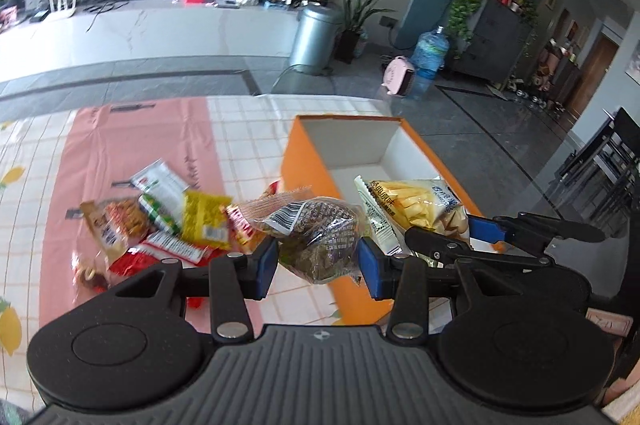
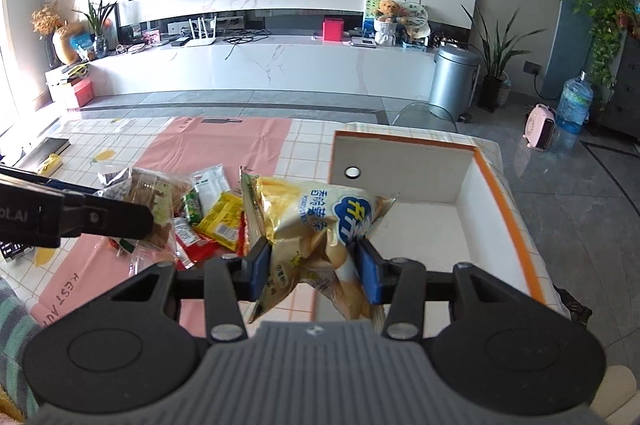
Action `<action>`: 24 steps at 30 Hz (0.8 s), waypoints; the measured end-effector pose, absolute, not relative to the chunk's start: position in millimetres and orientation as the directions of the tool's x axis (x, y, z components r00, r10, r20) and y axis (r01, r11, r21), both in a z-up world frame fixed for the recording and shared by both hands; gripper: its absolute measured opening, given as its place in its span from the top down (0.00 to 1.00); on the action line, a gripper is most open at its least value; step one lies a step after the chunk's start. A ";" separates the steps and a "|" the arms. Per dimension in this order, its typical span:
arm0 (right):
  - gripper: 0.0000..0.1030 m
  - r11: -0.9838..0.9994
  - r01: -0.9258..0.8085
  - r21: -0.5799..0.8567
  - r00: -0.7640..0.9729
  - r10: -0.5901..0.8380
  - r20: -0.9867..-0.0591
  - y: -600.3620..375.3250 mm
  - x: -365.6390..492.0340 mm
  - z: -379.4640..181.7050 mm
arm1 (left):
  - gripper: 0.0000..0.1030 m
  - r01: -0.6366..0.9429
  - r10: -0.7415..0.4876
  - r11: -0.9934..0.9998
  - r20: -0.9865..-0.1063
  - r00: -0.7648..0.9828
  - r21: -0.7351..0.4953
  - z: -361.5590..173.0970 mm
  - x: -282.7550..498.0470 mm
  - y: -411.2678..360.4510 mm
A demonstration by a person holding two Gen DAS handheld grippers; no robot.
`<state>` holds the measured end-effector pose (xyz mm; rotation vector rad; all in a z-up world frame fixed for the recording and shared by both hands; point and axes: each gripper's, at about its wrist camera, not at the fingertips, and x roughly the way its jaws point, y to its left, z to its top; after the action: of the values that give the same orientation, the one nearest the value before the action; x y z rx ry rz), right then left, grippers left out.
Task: Organize snacks
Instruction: 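Carry both bags over the orange box and open both tools to drop them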
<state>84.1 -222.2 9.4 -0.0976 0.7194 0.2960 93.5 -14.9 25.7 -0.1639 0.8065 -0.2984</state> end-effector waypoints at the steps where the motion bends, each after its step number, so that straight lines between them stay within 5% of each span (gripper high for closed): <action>1: 0.58 0.956 -0.294 0.017 0.709 0.230 -0.666 -229.3 86.6 12.2 | 0.52 0.215 -0.331 0.943 -0.682 0.652 -0.253 28.2 96.4 -21.2; 13: 0.58 0.964 -0.259 -0.060 0.608 0.114 -0.785 -298.8 135.7 1.8 | 0.52 0.388 -0.383 0.903 -0.752 0.536 -0.183 11.8 147.3 -99.7; 24: 0.57 0.940 -0.335 -0.069 0.428 0.087 -0.900 -315.4 187.2 -46.9 | 0.52 0.528 -0.293 0.849 -0.857 0.424 -0.029 -32.3 176.4 -147.1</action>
<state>187.2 -315.4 -46.9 -0.2527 1.0999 0.2673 176.4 -147.1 -32.3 0.2608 1.0108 -0.5203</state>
